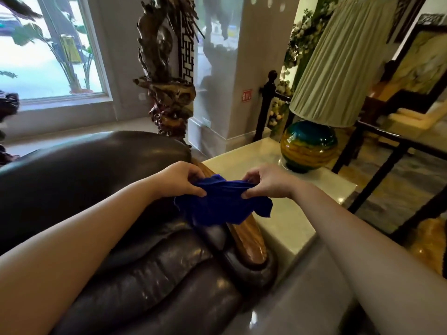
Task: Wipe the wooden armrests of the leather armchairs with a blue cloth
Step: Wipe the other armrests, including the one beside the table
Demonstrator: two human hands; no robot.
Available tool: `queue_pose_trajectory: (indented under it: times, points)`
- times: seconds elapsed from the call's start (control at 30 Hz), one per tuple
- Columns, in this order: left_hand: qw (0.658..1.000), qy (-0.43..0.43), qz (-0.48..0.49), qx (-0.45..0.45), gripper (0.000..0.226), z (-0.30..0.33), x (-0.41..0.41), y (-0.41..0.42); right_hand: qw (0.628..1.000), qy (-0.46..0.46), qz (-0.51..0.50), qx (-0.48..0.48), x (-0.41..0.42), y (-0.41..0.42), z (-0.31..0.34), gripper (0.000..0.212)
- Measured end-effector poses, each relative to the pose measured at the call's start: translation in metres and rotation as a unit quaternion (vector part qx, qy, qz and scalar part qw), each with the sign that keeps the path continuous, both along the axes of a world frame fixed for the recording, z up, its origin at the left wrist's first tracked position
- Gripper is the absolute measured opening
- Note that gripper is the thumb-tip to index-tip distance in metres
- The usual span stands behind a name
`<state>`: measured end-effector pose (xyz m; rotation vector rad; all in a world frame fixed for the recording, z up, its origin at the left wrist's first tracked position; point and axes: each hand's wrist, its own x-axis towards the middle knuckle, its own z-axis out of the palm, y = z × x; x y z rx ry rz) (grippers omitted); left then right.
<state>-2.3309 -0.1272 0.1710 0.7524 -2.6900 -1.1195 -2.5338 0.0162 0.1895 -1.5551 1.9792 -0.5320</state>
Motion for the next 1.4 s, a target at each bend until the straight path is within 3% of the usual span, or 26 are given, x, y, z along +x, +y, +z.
queue_pose_trajectory:
  times: [0.17,0.4,0.87,1.4]
  points:
    - [0.999,0.020,0.037,0.015,0.021,-0.030,-0.060,-0.035,1.000,0.000,0.001,0.011,-0.064,-0.047,-0.027,0.026]
    - [0.996,-0.017,0.083,0.039,0.024,-0.089,-0.139,-0.049,0.999,-0.008,0.025,0.041,-0.146,-0.082,-0.082,0.025]
    - [0.944,-0.071,0.290,0.138,0.031,-0.273,-0.253,0.032,0.973,-0.028,0.182,0.139,-0.284,-0.088,-0.269,0.028]
    - [0.930,-0.049,0.310,0.190,0.023,-0.291,-0.303,-0.047,0.970,-0.060,0.183,0.148,-0.336,-0.178,-0.305,0.026]
